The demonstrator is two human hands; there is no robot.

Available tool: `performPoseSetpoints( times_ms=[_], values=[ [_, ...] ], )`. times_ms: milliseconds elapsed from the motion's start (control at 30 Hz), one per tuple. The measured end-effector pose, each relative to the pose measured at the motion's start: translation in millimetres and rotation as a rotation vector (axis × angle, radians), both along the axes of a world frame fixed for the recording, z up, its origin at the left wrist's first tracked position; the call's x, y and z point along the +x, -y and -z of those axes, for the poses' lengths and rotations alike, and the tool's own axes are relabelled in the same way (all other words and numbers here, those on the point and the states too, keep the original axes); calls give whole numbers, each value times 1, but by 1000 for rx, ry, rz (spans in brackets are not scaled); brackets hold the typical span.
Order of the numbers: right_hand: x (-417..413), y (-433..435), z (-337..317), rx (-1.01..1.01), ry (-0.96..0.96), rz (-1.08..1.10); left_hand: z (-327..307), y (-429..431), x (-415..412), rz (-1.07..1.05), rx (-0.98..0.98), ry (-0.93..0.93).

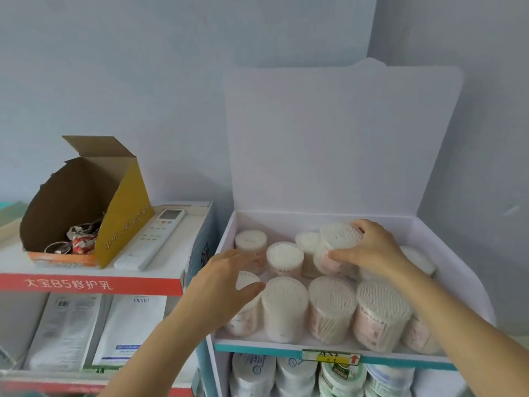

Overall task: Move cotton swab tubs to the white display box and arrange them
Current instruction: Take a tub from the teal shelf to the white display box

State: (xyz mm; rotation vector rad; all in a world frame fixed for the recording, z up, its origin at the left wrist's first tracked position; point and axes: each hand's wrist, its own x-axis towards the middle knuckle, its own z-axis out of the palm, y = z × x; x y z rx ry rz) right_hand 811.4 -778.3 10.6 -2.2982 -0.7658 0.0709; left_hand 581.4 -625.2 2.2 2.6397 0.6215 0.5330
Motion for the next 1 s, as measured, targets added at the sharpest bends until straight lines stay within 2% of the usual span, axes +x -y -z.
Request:
performPoseSetpoints(
  times_ms=[233,367,633,833,1000],
  values=[
    [-1,15,-8,-14,-45,3,1,-6,14,60,20,27],
    [-2,15,-2,-99,-50,-17,2,-6,18,90,28,37],
    [-14,-7,4,-77,-91,-98,5,-12,3,19,-25,15],
    [-64,-44,-8,62,-28,-347,0,-12,-28,-115,-33,-17],
    [-118,-79,-19,182,-22,-618,-4,-11,-93,-334,-12,-15]
  ],
)
